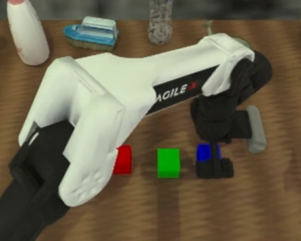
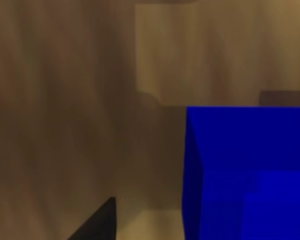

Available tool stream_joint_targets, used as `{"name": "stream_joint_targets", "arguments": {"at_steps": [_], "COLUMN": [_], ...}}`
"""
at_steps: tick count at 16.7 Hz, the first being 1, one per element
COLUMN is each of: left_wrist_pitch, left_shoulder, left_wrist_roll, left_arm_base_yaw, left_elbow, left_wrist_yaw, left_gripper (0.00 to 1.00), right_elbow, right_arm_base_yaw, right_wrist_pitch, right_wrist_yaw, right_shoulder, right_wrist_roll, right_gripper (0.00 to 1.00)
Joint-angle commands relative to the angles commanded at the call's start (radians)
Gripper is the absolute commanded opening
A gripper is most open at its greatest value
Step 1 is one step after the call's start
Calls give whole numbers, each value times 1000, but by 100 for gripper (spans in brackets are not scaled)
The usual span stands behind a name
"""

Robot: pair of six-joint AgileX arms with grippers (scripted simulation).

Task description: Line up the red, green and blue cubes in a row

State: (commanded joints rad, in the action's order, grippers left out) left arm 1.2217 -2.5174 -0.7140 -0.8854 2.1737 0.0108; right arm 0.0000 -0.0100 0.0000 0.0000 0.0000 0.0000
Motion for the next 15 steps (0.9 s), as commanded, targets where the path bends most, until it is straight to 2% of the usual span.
{"name": "stream_joint_targets", "arguments": {"at_steps": [6, 12, 15], "left_wrist_pitch": [17, 235, 293], "left_shoulder": [-3, -19, -18], "left_wrist_roll": [0, 0, 1], "left_arm_base_yaw": [3, 16, 21], "left_elbow": [17, 252, 311], "left_wrist_yaw": [-1, -1, 0], "left_gripper": [100, 100, 100], "right_elbow": [0, 0, 0], "right_arm_base_yaw": [0, 0, 0], "right_wrist_pitch": [0, 0, 0], "right_wrist_yaw": [0, 0, 0], "right_shoulder": [0, 0, 0], "right_wrist_roll": [0, 0, 0], "right_gripper": [100, 100, 100]}}
